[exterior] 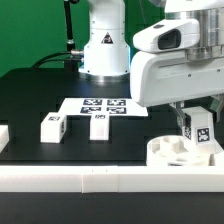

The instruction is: Assemble stool

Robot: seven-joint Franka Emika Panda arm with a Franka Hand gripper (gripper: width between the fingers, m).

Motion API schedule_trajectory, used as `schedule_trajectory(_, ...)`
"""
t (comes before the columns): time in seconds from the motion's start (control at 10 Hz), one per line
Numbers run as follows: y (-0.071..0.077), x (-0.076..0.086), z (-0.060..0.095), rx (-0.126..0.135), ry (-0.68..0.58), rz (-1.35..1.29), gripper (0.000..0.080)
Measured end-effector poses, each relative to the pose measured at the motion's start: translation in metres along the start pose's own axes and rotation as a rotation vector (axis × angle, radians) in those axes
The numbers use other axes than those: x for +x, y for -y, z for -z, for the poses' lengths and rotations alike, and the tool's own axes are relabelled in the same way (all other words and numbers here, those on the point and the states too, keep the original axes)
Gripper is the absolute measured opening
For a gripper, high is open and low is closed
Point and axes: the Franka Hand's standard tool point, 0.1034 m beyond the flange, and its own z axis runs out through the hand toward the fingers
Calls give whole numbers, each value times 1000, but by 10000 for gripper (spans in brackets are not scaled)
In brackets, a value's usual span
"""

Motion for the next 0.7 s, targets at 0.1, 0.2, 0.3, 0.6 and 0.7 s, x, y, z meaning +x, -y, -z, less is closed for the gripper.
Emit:
schedule_trajectory(0.1,2,1,0,-6,-15,-143,337)
schedule_trajectory(0.2,2,2,0,-4,-33,-299,337)
schedule_trajectory(0.3,1,3,0,6,-33,-406,337)
schedule_trajectory(0.6,2,3,1,28,-26,-675,337)
schedule_trajectory(0.7,2,3,1,33,-25,-751,337)
